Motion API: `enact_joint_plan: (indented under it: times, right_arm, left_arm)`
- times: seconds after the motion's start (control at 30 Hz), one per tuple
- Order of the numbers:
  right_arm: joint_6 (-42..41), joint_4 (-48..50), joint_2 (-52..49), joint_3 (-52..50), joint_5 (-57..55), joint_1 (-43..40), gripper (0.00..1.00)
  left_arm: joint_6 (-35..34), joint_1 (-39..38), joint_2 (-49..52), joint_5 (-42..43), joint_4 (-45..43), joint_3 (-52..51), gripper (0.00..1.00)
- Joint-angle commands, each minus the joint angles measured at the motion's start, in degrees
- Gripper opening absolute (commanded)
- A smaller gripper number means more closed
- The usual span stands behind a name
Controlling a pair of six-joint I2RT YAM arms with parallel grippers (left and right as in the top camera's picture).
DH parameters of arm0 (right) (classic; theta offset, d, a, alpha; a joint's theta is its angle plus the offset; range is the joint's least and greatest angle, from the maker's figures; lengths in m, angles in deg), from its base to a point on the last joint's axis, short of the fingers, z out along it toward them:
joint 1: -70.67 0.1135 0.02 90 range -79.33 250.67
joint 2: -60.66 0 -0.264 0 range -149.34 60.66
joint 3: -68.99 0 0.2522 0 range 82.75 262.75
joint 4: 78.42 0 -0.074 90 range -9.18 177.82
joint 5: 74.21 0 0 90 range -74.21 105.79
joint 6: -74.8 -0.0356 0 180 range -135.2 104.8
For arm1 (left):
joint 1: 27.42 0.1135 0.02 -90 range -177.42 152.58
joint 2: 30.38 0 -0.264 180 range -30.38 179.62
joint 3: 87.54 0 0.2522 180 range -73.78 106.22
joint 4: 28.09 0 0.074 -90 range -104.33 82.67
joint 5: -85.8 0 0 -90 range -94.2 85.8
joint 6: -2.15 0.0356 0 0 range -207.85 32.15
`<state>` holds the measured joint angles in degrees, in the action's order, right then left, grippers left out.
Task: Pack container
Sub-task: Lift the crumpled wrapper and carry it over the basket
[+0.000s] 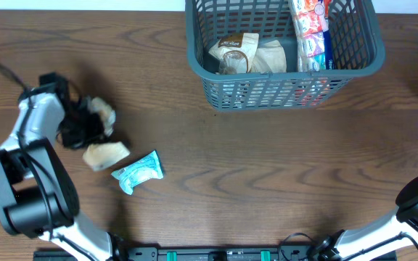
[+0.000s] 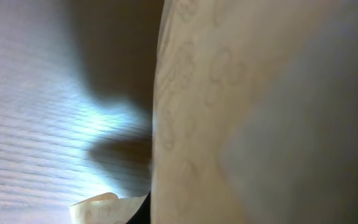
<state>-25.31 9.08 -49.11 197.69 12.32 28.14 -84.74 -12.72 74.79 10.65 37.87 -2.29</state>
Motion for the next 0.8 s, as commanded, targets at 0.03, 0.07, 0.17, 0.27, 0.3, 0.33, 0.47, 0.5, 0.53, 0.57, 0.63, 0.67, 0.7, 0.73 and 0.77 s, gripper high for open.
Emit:
enact_joint_plan:
  times: [0.03,0.07,0.17,0.27,0.3,0.33,0.47,0.5,0.53,0.57,0.63,0.67,0.7,0.73,0.77]
  right_arm:
    - [-0.59,0.09,-0.02,-0.35,-0.57,-0.35,0.99]
    - [-0.59,0.09,-0.02,-0.35,-0.57,-0.35,0.99]
    - [-0.59,-0.02,-0.02,-0.35,-0.55,-0.35,0.99]
    - [-0.57,-0.42,-0.02,-0.35,-0.57,-0.35,0.99]
    - [-0.57,-0.5,-0.02,-0.35,-0.57,-0.35,0.99]
    - [-0.57,-0.59,-0.02,-0.35,-0.57,-0.35,0.99]
    - [-0.59,-0.57,-0.02,-0.35,-0.57,-0.35,0.99]
    - [-0.57,-0.57,-0.02,-0.35,-0.57,-0.35,0.99]
    - [-0.57,-0.59,-0.02,-0.35,-0.57,-0.35,0.99]
    - [-0.57,-0.61,-0.02,-0.35,-0.57,-0.35,0.99]
    - [-0.59,-0.85,-0.02,-0.35,-0.55,-0.35,0.99]
    - [-0.59,-0.96,-0.02,-0.35,-0.55,-0.35,0.99]
    - [-0.59,-1.16,-0.02,-0.35,-0.55,-0.35,0.99]
    - [-0.59,-1.31,-0.02,-0.35,-0.55,-0.35,0.99]
    - [-0.59,-1.46,-0.02,-0.35,-0.55,-0.35,0.99]
  left_arm:
    - [-0.63,-7.98,-10.6,3.56,0.42,12.76,0.06]
    - [-0.85,-10.21,-12.22,3.54,0.2,15.74,0.06]
    - [-0.87,-16.22,-15.3,3.52,-1.88,23.67,0.06]
    - [-0.87,-21.46,-16.35,2.38,-4.83,29.83,0.06]
    - [-0.85,-23.06,-16.35,1.57,-5.86,31.41,0.06]
    - [-0.83,-24.92,-16.33,0.72,-7.13,33.03,0.06]
    - [-0.85,-31.85,-16.2,0.22,-15.1,34.95,0.06]
    - [-0.85,-33.0,-16.04,0.15,-16.41,34.95,0.06]
    - [-0.83,-34.71,-15.76,0.09,-18.14,34.95,0.06]
    - [-0.85,-36.06,-15.47,0.09,-19.5,34.95,0.06]
    - [-0.85,-38.77,-14.58,0.09,-22.38,34.95,0.06]
    - [-0.85,-40.06,-13.92,0.09,-24.04,34.95,0.06]
    - [-0.83,-41.03,-13.2,0.04,-25.57,34.95,0.06]
    - [-0.85,-41.94,-12.15,0.04,-27.47,34.95,0.06]
    - [-0.85,-42.66,-10.93,0.07,-29.38,34.95,0.06]
